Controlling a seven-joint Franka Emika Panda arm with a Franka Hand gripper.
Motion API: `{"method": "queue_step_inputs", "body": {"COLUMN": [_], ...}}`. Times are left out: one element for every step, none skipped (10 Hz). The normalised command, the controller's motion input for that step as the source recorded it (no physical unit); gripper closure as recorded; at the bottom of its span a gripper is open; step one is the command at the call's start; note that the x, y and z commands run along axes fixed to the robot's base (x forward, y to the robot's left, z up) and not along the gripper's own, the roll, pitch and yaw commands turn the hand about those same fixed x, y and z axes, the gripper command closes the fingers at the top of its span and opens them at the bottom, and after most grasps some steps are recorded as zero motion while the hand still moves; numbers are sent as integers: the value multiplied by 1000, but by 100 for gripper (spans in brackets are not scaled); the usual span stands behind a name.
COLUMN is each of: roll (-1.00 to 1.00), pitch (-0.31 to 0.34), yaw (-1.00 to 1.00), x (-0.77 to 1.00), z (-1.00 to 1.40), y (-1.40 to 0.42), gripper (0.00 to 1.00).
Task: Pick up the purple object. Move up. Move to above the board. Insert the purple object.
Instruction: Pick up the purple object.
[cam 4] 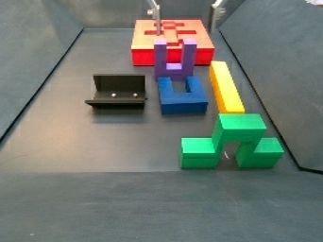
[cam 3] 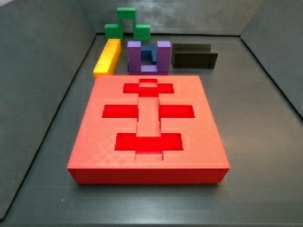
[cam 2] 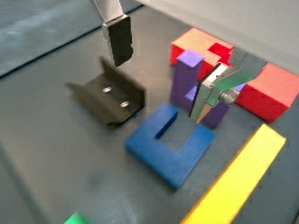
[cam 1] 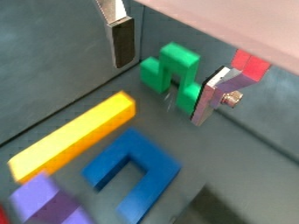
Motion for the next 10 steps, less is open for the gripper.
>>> {"method": "queue_step_inputs", "body": {"roll": [46,39,50,129,190,140,19,36,0,104], "pitch": [-4,0,0,0,0,-4,4,0,0,-23], "yaw": [-151,-103,-51,0,0,23,0,0,0,-23], "x": [149,189,66,0,-114,-63,0,0,-174,-500], "z": [-474,-466,-446,-394,-383,-129,0,0,6,206], "y": [-1000,-1000,-1000,-1000,-1000,-780,0,0,0,0], "gripper": [0,0,0,0,0,0,0,0,0,0]}}
